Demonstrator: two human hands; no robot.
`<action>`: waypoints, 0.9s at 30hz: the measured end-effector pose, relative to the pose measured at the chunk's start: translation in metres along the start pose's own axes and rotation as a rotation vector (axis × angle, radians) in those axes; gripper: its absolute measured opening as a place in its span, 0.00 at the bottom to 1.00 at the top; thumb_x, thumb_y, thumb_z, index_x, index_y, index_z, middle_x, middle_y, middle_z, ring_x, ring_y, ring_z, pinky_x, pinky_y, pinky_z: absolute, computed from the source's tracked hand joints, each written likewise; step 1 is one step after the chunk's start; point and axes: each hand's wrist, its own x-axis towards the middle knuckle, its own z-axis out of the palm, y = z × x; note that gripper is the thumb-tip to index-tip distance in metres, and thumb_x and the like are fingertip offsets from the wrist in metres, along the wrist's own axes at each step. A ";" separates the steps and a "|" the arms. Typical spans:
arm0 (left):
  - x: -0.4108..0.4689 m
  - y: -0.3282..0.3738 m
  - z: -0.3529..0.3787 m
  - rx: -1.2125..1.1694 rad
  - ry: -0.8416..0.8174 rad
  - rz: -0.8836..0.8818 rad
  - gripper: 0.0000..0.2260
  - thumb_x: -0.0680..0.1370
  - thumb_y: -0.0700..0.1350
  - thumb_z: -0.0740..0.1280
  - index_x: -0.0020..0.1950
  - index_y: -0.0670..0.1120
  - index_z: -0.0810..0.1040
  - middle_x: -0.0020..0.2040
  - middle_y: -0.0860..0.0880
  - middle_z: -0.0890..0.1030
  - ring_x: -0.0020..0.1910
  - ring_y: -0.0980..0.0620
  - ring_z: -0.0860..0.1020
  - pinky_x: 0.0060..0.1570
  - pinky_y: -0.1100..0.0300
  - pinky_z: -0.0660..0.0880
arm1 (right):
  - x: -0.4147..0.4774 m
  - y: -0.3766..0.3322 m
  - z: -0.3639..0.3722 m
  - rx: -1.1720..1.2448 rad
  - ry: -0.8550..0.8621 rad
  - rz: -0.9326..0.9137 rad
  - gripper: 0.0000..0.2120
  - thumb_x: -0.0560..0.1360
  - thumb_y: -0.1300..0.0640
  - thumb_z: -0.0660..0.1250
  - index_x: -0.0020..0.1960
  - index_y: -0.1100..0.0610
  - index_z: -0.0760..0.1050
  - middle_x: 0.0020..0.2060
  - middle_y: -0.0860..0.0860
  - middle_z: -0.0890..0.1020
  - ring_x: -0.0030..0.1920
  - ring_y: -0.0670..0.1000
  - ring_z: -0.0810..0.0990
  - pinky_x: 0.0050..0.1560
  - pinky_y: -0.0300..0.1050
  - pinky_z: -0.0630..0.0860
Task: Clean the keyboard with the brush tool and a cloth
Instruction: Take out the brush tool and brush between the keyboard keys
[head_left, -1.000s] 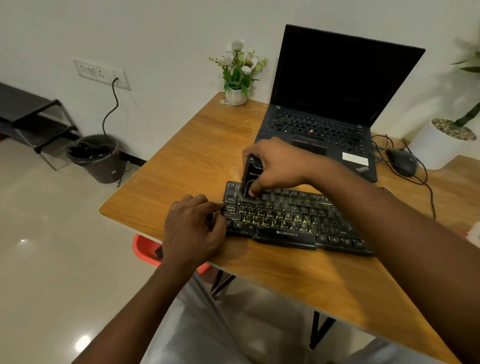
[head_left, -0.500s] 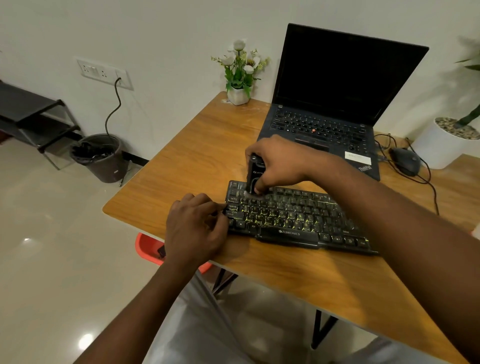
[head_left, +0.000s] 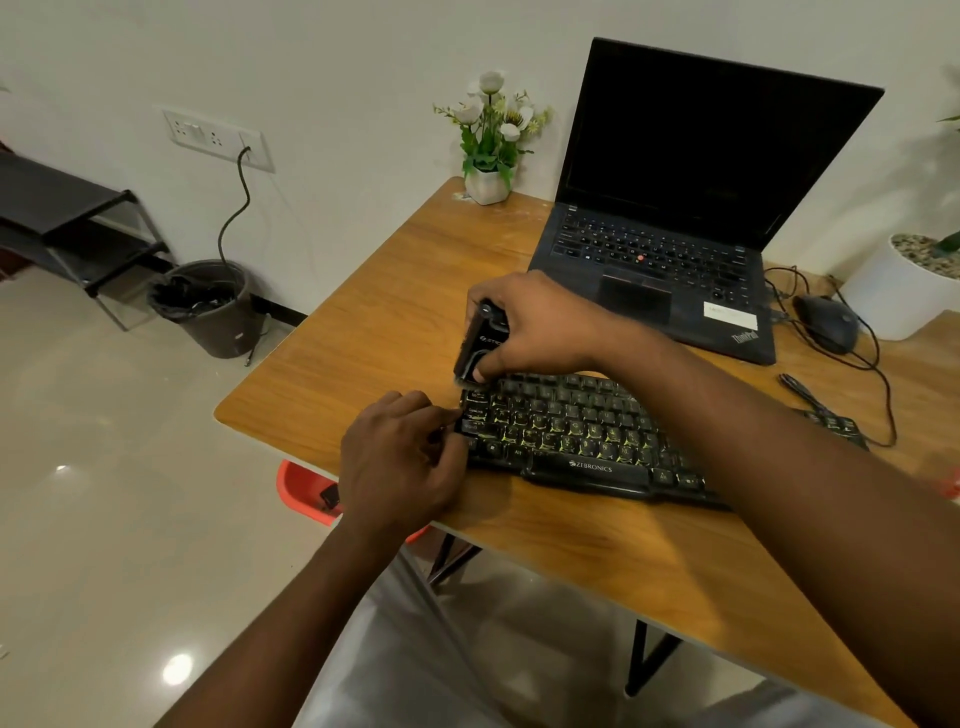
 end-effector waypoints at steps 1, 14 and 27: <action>-0.001 0.000 0.000 -0.011 0.016 0.010 0.12 0.77 0.50 0.66 0.47 0.48 0.89 0.37 0.55 0.80 0.37 0.54 0.74 0.34 0.53 0.72 | -0.002 0.002 -0.002 -0.016 -0.016 0.003 0.18 0.69 0.55 0.83 0.53 0.53 0.79 0.47 0.48 0.84 0.47 0.50 0.84 0.47 0.57 0.84; -0.020 -0.011 0.000 -0.004 0.081 0.201 0.10 0.76 0.46 0.67 0.45 0.45 0.87 0.35 0.51 0.79 0.35 0.51 0.72 0.37 0.48 0.68 | -0.011 -0.009 -0.004 -0.021 -0.078 0.006 0.18 0.68 0.56 0.84 0.52 0.54 0.80 0.46 0.49 0.85 0.45 0.50 0.85 0.46 0.56 0.85; -0.032 -0.022 0.012 0.016 0.236 0.289 0.06 0.77 0.45 0.74 0.46 0.43 0.87 0.39 0.49 0.81 0.37 0.49 0.75 0.37 0.49 0.69 | -0.026 0.008 -0.024 -0.183 -0.196 0.061 0.18 0.67 0.54 0.85 0.50 0.53 0.80 0.44 0.49 0.84 0.45 0.51 0.84 0.43 0.55 0.82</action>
